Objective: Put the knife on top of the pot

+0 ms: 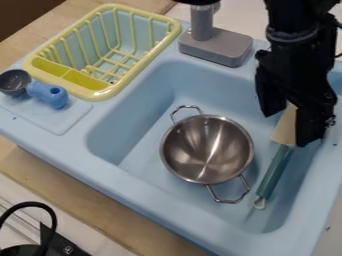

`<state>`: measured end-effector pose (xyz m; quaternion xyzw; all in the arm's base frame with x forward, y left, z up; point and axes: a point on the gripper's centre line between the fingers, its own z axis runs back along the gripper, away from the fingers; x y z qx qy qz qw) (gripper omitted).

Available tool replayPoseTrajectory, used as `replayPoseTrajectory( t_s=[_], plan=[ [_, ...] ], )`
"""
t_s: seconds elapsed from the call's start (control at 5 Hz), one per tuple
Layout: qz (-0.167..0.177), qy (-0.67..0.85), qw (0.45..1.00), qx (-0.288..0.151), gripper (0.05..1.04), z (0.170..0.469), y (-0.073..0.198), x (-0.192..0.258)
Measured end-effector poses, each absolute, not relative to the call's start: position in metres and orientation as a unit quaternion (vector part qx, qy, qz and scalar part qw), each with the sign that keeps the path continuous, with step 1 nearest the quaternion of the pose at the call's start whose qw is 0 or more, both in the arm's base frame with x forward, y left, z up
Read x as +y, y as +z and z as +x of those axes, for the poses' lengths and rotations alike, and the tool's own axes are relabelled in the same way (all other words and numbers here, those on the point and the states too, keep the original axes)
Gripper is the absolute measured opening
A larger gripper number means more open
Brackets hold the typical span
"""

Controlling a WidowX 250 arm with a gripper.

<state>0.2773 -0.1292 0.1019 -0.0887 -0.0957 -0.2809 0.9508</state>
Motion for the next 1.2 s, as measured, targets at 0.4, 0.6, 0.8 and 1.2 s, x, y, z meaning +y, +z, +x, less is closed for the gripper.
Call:
replayPoseTrajectory(
  t_s=[0.4,0.6,0.8,1.2],
  plan=[
    [-0.096,-0.273,0.953,-0.090,0.998,0.281,0.092,-0.131],
    [-0.117,-0.275,0.950,-0.091,0.999,0.280,0.084,-0.132],
    [-0.150,-0.293,0.939,-0.100,0.999,0.278,0.082,-0.134],
    [-0.239,-0.301,0.916,-0.119,0.966,0.280,0.081,-0.135]
  ],
)
